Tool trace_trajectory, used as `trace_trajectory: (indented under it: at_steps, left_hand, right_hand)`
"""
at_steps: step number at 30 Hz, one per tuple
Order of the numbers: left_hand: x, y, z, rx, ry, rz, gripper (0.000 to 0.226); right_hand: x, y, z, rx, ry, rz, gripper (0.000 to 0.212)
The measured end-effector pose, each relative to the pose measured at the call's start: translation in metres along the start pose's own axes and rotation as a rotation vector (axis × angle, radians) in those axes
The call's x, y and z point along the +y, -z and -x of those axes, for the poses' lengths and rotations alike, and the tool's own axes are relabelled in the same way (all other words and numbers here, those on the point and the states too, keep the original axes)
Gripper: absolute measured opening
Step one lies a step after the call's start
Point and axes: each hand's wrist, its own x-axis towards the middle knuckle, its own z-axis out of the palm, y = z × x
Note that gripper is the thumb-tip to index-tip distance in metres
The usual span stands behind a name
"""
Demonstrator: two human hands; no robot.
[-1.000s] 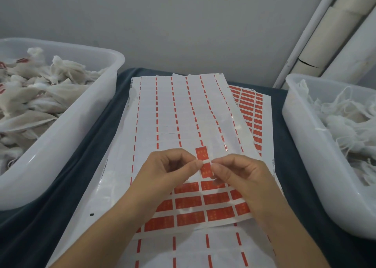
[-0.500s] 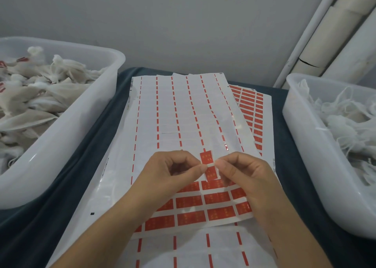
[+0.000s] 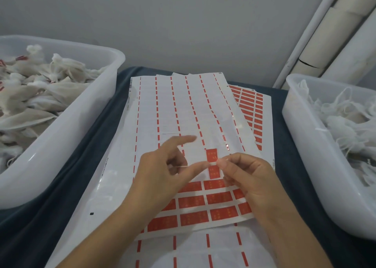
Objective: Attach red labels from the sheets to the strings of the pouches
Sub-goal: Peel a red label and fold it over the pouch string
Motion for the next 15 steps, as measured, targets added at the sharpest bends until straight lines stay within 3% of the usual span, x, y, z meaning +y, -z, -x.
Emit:
trace_trajectory:
  at_steps: [3,5,10,15]
  left_hand:
    - [-0.0027,-0.0034,0.0040,0.039,-0.315,-0.272,0.026]
    - [-0.0056,-0.0062,0.0064,0.036,-0.417,-0.341,0.029]
    - [-0.0102,-0.0076,0.0074,0.017,-0.437,-0.349,0.029]
    - [-0.0082,-0.0102,0.0089,-0.006,-0.380,-0.271,0.021]
  right_hand:
    - [-0.0011,0.0012,0.0005,-0.037,0.006,0.017,0.014]
    - [-0.0021,0.0023,0.0007,-0.050,0.035,0.057,0.021]
    - [-0.0027,0.0004,0.0005,-0.055,0.202,0.185,0.017]
    - [-0.0029,-0.0023,0.0027,0.065,0.314,0.202,0.013]
